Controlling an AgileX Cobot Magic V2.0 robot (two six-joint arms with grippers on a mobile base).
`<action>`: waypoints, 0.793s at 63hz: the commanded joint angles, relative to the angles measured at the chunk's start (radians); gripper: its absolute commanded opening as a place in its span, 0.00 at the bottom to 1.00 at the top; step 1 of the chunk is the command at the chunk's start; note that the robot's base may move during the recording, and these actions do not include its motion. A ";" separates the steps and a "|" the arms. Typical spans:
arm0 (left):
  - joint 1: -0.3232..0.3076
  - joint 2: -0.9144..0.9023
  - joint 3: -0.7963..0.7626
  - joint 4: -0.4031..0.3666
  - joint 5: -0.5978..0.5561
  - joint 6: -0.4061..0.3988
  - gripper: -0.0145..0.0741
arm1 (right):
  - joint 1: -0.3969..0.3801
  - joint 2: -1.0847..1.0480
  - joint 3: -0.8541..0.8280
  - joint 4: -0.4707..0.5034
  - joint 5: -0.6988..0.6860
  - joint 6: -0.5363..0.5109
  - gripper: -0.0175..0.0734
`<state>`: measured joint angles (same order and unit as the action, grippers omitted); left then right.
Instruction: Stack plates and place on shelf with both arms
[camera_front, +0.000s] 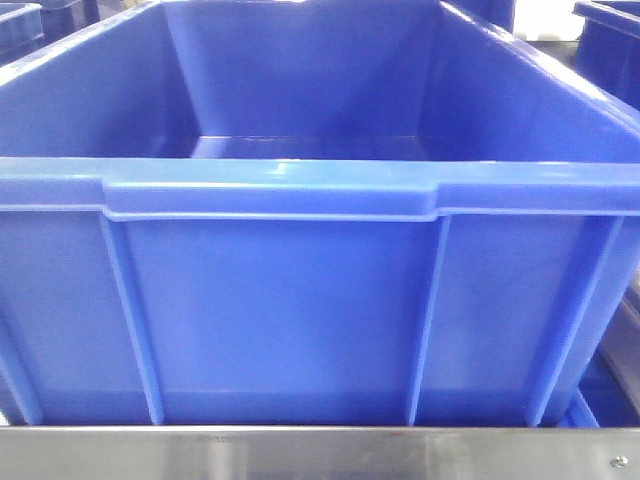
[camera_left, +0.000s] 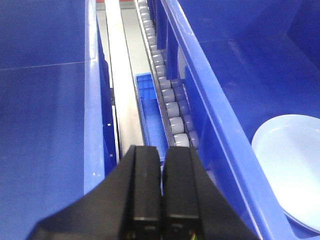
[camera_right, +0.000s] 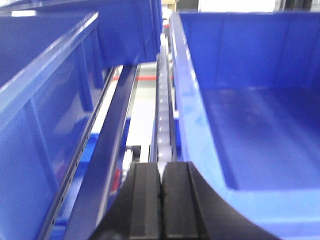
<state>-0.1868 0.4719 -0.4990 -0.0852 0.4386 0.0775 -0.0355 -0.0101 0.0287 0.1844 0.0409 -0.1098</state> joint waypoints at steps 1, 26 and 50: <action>-0.006 0.006 -0.029 -0.007 -0.084 -0.009 0.26 | -0.005 -0.022 -0.016 -0.002 -0.099 0.003 0.25; -0.006 0.006 -0.029 -0.007 -0.084 -0.009 0.26 | -0.005 -0.022 -0.016 -0.002 -0.099 0.003 0.25; -0.006 0.003 -0.027 -0.007 -0.079 -0.009 0.26 | -0.005 -0.022 -0.016 -0.002 -0.099 0.003 0.25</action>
<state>-0.1868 0.4719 -0.4990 -0.0852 0.4386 0.0775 -0.0355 -0.0101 0.0287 0.1844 0.0391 -0.1060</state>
